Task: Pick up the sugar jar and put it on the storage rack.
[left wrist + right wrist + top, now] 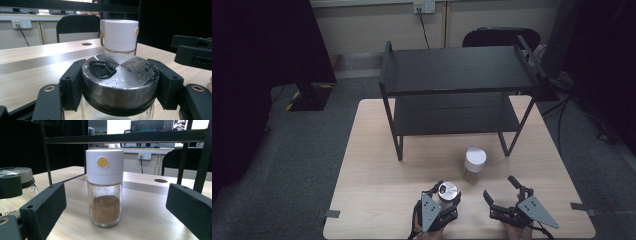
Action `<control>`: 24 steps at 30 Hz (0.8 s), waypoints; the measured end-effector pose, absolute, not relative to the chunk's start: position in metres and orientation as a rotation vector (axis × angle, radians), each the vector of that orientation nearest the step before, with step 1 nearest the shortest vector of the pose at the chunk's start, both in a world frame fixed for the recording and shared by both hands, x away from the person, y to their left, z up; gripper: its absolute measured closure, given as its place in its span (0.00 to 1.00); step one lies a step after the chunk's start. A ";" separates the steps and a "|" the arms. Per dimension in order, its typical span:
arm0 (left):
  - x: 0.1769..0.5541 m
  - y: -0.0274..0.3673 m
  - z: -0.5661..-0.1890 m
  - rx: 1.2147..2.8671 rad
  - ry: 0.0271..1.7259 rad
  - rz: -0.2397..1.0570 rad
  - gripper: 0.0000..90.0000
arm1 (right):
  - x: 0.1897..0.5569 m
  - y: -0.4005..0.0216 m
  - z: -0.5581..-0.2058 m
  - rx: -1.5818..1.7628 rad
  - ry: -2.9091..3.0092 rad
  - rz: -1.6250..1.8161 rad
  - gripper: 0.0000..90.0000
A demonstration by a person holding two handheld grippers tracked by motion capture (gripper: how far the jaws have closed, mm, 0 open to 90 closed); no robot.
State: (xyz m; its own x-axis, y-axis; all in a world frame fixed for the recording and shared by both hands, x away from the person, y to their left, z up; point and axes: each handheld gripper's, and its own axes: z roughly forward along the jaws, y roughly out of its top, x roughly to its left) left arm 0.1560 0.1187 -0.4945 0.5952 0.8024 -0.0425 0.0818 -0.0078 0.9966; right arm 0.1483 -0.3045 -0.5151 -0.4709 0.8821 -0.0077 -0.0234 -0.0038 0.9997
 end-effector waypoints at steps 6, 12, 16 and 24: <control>0.154 0.116 -0.497 1.479 0.789 0.690 0.39 | 0.148 -0.304 -0.515 0.916 1.542 1.570 0.02; 0.152 0.115 -0.496 1.477 0.797 0.692 0.39 | 0.148 -0.304 -0.515 0.917 1.542 1.570 0.02; 0.152 0.116 -0.495 1.484 0.789 0.686 0.39 | 0.148 -0.304 -0.515 0.916 1.542 1.570 0.02; 0.154 0.122 -0.491 1.472 0.776 0.675 0.39 | 0.148 -0.304 -0.515 0.917 1.541 1.569 0.02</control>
State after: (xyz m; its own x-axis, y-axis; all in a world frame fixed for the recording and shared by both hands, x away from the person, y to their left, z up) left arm 0.1539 0.1219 -0.4911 0.5992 0.7994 -0.0445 0.0669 0.0054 0.9977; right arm 0.1482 -0.3044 -0.5151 -0.4705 0.8824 -0.0076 -0.0234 -0.0039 0.9997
